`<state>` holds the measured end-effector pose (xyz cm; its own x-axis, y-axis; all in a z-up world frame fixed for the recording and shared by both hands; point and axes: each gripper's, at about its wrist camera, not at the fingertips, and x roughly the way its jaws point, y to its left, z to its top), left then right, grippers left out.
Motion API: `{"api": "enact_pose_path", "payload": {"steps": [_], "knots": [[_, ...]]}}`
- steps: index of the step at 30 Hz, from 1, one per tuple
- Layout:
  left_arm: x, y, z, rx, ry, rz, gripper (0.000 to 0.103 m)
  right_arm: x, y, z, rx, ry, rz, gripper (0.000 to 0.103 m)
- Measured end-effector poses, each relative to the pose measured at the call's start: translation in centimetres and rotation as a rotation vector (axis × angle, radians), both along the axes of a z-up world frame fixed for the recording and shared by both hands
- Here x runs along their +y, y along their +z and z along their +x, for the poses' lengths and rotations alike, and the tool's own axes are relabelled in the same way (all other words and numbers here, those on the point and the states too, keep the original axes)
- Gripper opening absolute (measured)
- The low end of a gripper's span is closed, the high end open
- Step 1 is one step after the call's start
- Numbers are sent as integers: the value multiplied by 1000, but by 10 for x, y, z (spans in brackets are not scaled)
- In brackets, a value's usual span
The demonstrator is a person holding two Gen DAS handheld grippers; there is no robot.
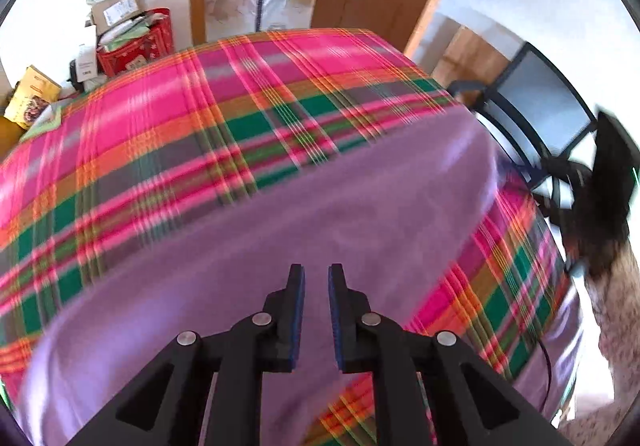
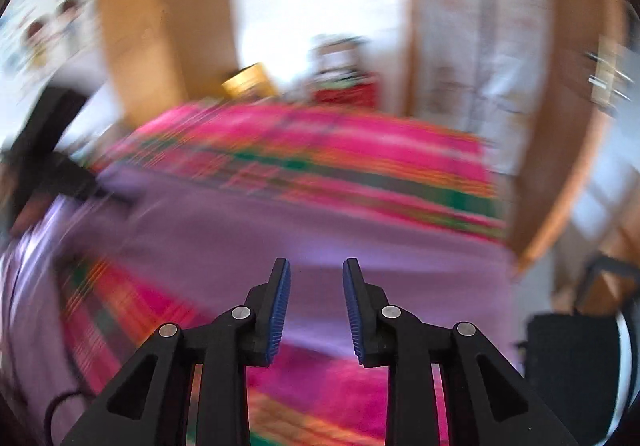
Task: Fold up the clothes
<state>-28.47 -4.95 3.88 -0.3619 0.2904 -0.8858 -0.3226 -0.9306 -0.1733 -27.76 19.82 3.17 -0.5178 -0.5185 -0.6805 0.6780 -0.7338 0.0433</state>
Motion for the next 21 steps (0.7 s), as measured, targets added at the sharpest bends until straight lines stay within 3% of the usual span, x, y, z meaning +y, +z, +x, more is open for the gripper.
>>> {"api": "enact_pose_path", "payload": {"steps": [4,8,15,21], "knots": [[-6,2,-24,-22,19,-15,15,-39,-14,28,28,159,110,29],[0,-7,-48,-32,12,-96,17,-57,-22,37,37,241,173,32],[14,-26,-70,-69,-36,-161,19,-79,-33,40,61,308,255,32],[33,-31,-62,-8,-151,-218,20,-78,-34,34,49,304,248,32]]}}
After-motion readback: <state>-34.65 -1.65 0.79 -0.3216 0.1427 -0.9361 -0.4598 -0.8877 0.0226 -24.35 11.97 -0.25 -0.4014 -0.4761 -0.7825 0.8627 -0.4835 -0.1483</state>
